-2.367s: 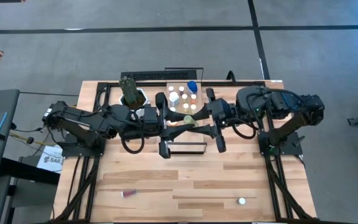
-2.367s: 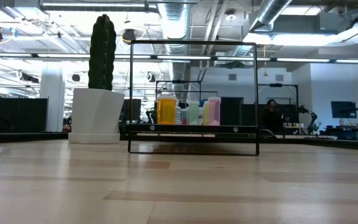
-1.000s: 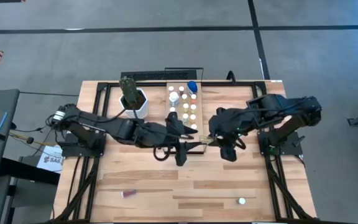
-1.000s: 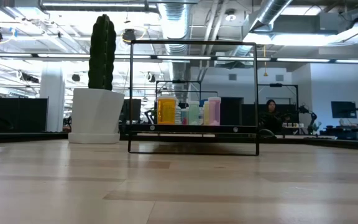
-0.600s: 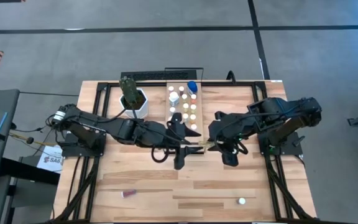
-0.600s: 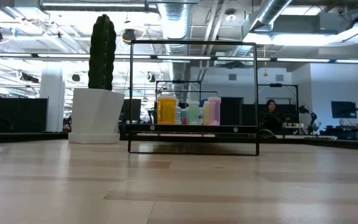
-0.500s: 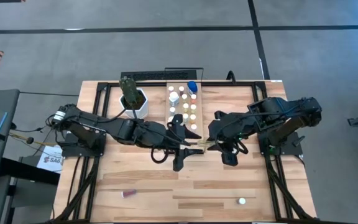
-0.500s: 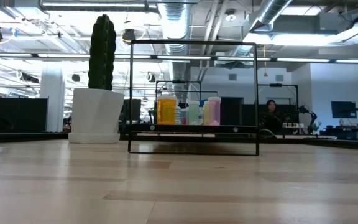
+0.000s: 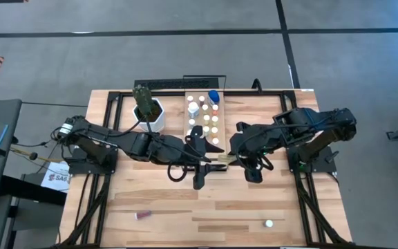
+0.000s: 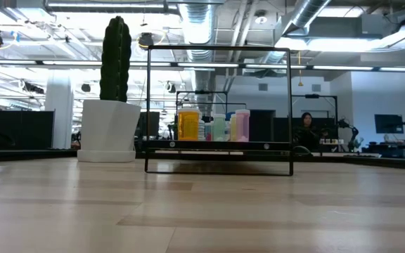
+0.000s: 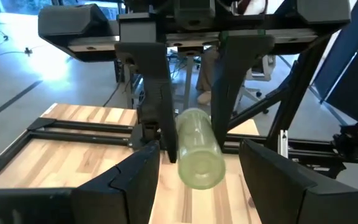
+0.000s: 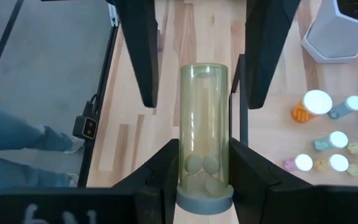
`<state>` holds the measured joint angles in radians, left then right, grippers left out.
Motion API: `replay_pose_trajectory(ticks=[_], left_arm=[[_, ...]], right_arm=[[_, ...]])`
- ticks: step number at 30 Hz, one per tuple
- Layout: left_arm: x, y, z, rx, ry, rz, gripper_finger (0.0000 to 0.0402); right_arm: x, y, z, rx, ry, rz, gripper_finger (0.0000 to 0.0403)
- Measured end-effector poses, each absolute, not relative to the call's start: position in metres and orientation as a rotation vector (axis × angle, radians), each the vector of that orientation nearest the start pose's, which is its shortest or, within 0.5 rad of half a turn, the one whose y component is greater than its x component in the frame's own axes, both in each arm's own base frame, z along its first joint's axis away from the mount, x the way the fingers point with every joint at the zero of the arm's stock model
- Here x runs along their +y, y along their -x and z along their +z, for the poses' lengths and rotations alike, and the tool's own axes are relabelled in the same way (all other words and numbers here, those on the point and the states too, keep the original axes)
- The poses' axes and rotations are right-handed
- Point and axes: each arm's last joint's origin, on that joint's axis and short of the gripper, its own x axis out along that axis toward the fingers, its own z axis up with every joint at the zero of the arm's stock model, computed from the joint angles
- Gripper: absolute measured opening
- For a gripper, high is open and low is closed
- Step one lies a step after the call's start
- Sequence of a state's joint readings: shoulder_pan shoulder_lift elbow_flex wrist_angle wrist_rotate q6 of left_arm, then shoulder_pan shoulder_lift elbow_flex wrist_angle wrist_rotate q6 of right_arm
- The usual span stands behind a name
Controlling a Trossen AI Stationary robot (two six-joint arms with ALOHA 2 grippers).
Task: Pick and place medicine bottles onto shelf by color
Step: Put the yellow pill bottle on the shelf
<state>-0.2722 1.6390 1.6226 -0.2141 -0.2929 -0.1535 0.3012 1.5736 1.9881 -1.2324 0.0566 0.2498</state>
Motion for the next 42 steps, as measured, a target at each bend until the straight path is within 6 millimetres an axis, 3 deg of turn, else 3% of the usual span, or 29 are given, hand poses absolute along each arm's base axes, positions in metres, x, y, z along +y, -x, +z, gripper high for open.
replay_pose_trajectory(ticks=[9, 21, 27, 35, 42], left_arm=[[-0.094, -0.365, 0.401, 0.225, 0.087, 0.019, 0.0203], [-0.094, -0.365, 0.401, 0.225, 0.074, 0.021, 0.0078], [-0.094, -0.365, 0.401, 0.225, 0.075, 0.020, 0.0075], [-0.093, -0.365, 0.401, 0.224, 0.074, 0.036, 0.0087], [-0.096, -0.366, 0.411, 0.120, 0.008, 0.061, 0.0081]], right_arm=[[0.081, -0.276, 0.451, 0.820, -0.076, 0.128, 0.0133], [0.081, -0.276, 0.452, 0.813, -0.075, 0.134, 0.0137], [0.083, -0.273, 0.453, 0.808, -0.074, 0.145, 0.0165], [0.072, -0.238, 0.498, 0.736, -0.105, 0.150, 0.0229], [0.062, -0.204, 0.522, 0.758, -0.358, 0.052, 0.0238]])
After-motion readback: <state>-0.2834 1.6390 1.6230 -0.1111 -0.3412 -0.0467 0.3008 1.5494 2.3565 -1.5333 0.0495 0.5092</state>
